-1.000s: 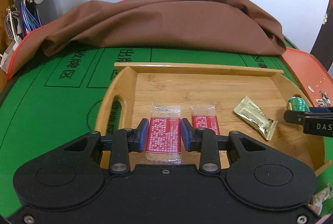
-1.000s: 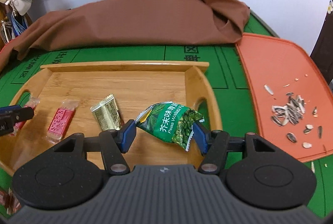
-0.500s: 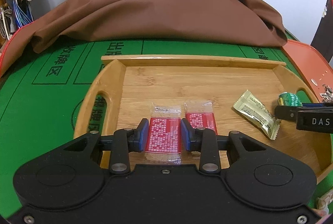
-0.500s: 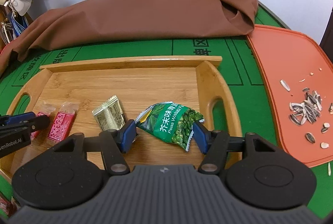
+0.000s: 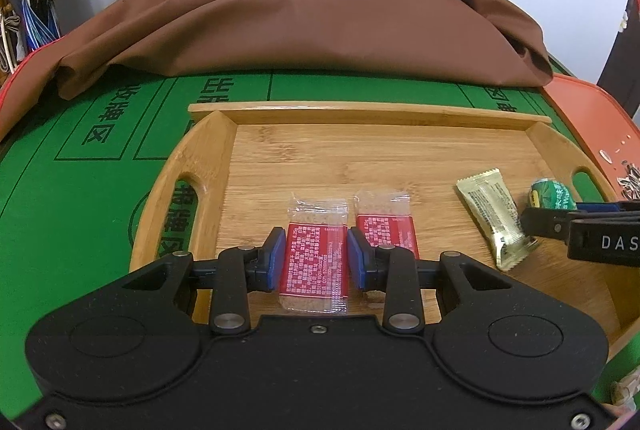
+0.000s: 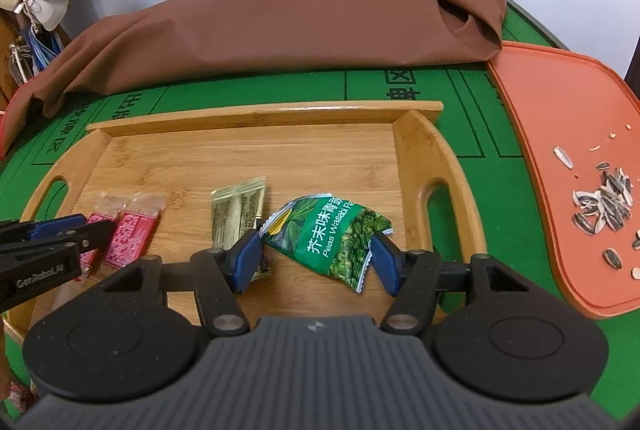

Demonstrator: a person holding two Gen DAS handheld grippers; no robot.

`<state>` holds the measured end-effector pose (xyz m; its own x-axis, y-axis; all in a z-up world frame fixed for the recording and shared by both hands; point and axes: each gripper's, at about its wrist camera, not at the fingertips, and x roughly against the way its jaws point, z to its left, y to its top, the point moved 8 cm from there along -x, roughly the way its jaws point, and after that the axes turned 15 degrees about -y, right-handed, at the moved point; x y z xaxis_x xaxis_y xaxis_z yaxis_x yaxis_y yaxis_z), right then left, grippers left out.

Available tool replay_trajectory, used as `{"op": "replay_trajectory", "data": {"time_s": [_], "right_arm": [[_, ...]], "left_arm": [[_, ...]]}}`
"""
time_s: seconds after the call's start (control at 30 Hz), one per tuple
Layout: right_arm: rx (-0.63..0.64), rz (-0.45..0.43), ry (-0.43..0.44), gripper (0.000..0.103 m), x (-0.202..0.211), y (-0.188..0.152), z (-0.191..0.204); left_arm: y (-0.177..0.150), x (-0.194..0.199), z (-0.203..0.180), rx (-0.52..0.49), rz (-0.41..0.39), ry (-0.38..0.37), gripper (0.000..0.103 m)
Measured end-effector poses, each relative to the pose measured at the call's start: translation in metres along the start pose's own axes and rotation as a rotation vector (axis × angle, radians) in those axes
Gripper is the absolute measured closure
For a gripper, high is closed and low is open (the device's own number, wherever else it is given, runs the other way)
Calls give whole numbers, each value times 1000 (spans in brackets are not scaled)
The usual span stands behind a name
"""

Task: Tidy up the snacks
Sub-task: 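Carry the pink packet and green pea bag over the wooden tray and lower them, then open the left tool to drop the pink packet while the right tool releases the pea bag, then move both open tools back toward the snack pile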

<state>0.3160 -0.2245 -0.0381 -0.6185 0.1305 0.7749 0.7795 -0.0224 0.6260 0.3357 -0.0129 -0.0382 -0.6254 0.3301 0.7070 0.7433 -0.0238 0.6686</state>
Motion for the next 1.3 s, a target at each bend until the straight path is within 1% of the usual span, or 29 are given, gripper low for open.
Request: {"op": "replay_trajectory", "data": {"time_s": [0.17,0.23,0.3,0.33,0.37,0.4,0.43,0.47,0.5,0.53,0.87,0.93,1.03,1.17,1.3], "right_arm": [[14,4,21,40,4,-4,6],[17,5,38,37,6,-5,9],[17,6,54,36,7,-6,12],[17,6,56,28,8,-6,12],[16,4,55,28,8,-6,13],[17,5,59,26,8,-6,13],[16,6,64,22,9,-7,13],[17,6,69,20,10,-7,14],[22,2,76,17,12,-7,14],[27,-5,78,15,13,-7,14],[42,-81,44,5,40,-9,5],[56,-105,27,2,47,-12,2],[72,-132,13,0,57,-18,0],[78,-151,34,0,72,-32,-2],[101,-167,34,0,84,-49,-4]], "left_arm": [[0,1,-2,9,2,-14,71],[0,2,-3,7,0,-14,67],[1,4,-4,0,-6,-11,62],[2,6,-5,-3,-9,-12,59],[2,8,-5,-5,-14,-15,57],[2,10,-6,-6,-17,-17,51],[3,12,-7,-6,-23,-21,42],[3,15,-9,-7,-29,-25,37],[3,17,-10,-10,-36,-27,28],[3,20,-10,-14,-45,-30,23],[-1,53,-20,-52,-99,-41,9],[-5,61,-21,-60,-111,-37,4],[-14,73,-24,-71,-132,-30,2],[-28,87,-29,-80,-149,-39,1],[-45,99,-32,-76,-153,-37,0]]}}
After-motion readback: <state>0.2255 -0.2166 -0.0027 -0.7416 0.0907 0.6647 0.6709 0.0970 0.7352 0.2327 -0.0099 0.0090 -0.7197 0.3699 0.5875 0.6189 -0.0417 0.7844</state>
